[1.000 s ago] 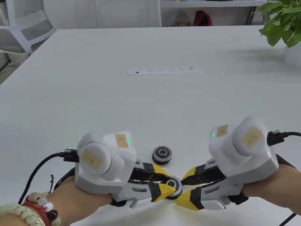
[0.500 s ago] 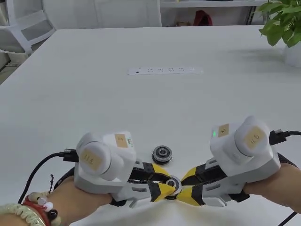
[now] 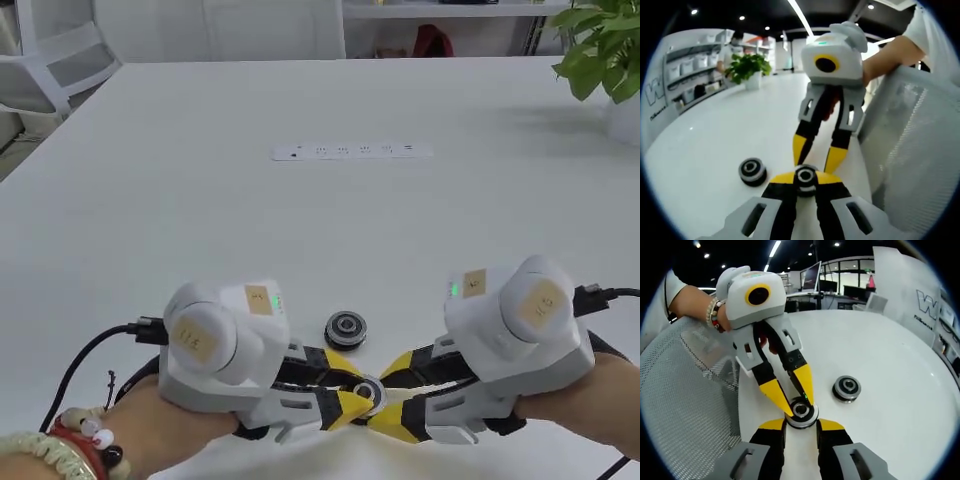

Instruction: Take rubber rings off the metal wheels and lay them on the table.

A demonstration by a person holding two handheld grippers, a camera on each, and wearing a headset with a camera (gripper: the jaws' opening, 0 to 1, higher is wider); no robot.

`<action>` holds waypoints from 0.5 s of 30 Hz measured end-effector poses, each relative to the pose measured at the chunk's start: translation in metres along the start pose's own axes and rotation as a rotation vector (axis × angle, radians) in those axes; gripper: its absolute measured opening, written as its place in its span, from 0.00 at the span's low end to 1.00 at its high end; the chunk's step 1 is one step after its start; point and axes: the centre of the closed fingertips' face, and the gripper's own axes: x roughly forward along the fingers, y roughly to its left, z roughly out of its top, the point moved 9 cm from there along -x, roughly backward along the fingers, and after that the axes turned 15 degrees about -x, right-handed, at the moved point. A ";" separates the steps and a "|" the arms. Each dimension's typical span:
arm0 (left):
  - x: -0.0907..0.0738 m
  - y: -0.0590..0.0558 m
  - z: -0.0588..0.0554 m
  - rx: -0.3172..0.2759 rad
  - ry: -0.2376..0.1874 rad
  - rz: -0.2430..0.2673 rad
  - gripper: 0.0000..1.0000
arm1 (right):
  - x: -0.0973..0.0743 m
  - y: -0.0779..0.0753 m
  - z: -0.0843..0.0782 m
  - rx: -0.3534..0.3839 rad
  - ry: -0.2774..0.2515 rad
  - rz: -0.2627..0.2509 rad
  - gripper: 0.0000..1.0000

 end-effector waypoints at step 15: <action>0.000 0.000 0.000 -0.001 -0.002 -0.003 0.14 | -0.003 -0.001 -0.002 -0.001 0.016 0.015 0.17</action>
